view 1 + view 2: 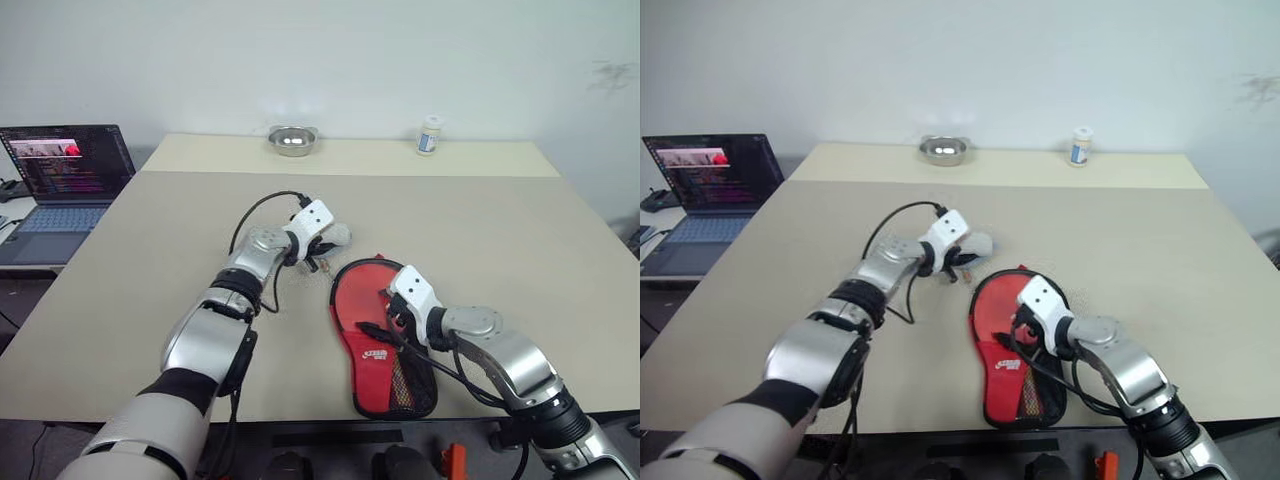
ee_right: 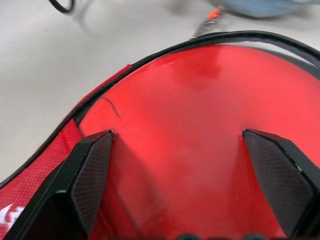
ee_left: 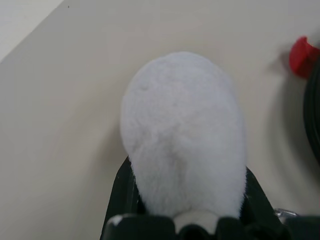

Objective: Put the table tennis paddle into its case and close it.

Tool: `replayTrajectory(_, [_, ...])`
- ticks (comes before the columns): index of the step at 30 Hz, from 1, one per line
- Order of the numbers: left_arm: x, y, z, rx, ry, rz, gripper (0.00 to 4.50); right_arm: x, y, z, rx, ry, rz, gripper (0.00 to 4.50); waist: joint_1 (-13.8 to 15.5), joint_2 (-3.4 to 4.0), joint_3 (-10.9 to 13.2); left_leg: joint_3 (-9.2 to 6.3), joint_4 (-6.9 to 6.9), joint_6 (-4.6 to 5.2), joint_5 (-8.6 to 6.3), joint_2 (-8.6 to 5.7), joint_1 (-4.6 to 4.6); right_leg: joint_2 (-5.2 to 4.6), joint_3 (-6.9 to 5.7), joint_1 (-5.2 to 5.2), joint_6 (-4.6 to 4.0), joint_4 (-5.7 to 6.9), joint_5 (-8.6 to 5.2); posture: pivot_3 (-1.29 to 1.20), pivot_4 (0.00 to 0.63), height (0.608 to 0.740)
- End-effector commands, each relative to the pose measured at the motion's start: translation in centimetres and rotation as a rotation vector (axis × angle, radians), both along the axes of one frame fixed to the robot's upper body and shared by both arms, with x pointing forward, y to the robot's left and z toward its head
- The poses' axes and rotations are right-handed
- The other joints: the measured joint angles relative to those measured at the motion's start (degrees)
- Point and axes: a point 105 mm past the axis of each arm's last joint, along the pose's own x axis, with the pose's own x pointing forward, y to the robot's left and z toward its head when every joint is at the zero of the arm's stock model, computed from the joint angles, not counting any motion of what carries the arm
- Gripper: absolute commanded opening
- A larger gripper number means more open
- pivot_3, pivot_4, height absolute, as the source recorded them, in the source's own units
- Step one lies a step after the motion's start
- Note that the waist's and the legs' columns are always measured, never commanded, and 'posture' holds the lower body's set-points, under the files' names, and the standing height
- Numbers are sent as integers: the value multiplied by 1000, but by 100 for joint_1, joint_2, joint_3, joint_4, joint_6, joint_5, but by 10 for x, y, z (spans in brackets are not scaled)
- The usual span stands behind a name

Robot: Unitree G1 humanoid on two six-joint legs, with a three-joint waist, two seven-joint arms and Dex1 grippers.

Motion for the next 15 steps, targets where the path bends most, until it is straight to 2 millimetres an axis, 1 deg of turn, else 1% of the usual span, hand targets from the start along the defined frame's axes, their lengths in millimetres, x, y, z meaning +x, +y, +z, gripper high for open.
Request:
replayTrajectory(1, [10,-27,39,53,-175,-8,810,-19,1,-39,-94,140,49,4500,2,-2,-1,-1,0,0,0,0,0,0,0,0,0,0,0,0,150,740])
replayTrajectory(5, [6,-70,55,91,-281,-55,810,-27,4,-44,-110,162,77,4500,6,-4,-3,0,-1,0,0,-2,0,0,-2,1,1,-3,0,0,150,740])
replayTrajectory(9, [-4,-110,68,138,-382,-142,809,-35,4,-50,-128,189,89,4500,5,-4,-3,0,-3,0,0,-2,-1,0,-2,0,1,-4,-1,0,150,740])
replayTrajectory(12, [-18,-142,70,164,-438,-232,809,-43,4,-56,-139,213,101,4500,6,-1,-6,0,-4,0,-1,-2,0,0,-2,1,2,-6,-2,0,150,740])
replayTrajectory(15, [-31,-166,66,180,-467,-311,809,-48,7,-56,-138,220,107,4500,9,0,-11,0,-5,0,-1,-3,0,0,-2,2,2,-8,-2,0,150,740])
